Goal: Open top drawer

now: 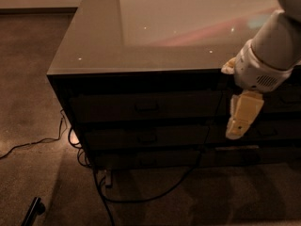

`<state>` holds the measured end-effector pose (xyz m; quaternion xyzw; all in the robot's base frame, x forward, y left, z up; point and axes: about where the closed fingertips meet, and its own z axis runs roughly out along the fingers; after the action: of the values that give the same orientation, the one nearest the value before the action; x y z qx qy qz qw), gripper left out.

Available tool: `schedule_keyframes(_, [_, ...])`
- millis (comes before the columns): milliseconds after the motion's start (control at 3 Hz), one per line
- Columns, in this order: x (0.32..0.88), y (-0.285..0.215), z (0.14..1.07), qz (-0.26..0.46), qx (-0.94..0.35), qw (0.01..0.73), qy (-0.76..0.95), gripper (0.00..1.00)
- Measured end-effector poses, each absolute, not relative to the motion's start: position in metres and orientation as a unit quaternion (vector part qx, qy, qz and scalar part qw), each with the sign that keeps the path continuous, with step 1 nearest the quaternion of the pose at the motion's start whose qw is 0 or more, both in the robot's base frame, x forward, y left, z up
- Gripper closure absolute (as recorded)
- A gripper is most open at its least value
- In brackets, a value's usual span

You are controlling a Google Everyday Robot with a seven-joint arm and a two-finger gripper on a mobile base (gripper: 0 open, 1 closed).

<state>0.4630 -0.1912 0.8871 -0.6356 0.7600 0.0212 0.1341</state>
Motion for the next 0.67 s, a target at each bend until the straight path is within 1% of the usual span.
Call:
schedule_keyframes(333, [0.4918,-0.1769,0.8364,0.015,-0.65,0.109,0.752,0.0])
schedule_keyframes(667, [0.4933,-0.1815,0.8363,0.005,-0.651,0.106,0.751,0.0])
